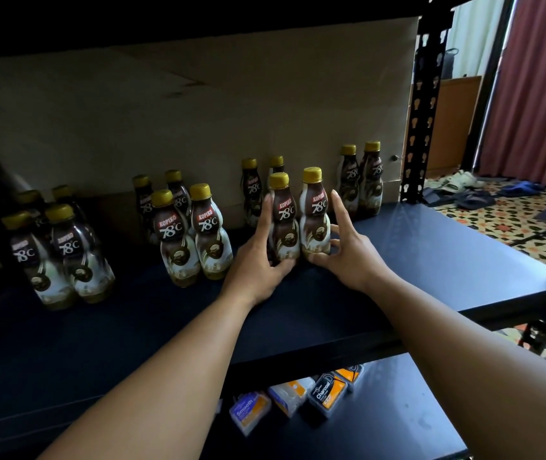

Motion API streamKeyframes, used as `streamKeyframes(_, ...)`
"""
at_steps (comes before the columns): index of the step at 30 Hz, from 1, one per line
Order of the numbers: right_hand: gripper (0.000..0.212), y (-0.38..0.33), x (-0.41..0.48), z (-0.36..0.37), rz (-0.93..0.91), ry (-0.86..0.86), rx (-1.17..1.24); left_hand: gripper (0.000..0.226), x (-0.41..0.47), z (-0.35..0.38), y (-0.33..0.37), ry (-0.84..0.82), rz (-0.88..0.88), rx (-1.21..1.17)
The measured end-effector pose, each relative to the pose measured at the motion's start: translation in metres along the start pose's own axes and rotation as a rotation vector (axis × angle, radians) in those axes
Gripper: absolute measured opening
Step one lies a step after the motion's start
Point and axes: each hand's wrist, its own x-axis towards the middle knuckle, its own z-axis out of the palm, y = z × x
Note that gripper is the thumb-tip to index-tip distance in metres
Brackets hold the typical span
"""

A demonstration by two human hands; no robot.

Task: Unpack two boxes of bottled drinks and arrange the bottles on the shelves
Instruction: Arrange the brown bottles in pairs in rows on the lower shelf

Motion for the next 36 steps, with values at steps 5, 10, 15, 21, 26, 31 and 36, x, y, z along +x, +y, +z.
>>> streamKeyframes(5, 0.127, 0.0, 0.0, -0.006, 0.051, 0.008, -0.001, 0.128, -0.003, -0.001, 0.006, -0.01, -0.066, 0.027)
streamKeyframes(10, 0.109, -0.008, -0.018, -0.015, 0.139, 0.081, 0.012, 0.12, -0.023, -0.008, 0.018, 0.043, -0.144, 0.056)
streamKeyframes(15, 0.059, -0.02, -0.066, -0.028, 0.232, 0.144, -0.075, 0.086, -0.072, -0.028, 0.028, 0.051, -0.2, 0.051)
streamKeyframes(21, 0.047, -0.055, -0.161, -0.016, 0.186, 0.025, -0.309, 0.052, -0.164, -0.042, 0.055, -0.057, -0.11, 0.142)
streamKeyframes(26, 0.049, -0.089, -0.241, 0.001, 0.227, -0.068, -0.236, 0.051, -0.247, -0.046, 0.07, -0.224, -0.074, 0.081)
streamKeyframes(31, 0.05, -0.084, -0.321, 0.032, 0.388, -0.375, -0.308, 0.056, -0.332, -0.053, 0.059, -0.576, -0.262, 0.048)
streamKeyframes(36, 0.066, -0.07, -0.368, 0.056, 0.501, -0.979, -0.419, 0.067, -0.383, -0.052, 0.043, -0.798, -0.443, 0.047)
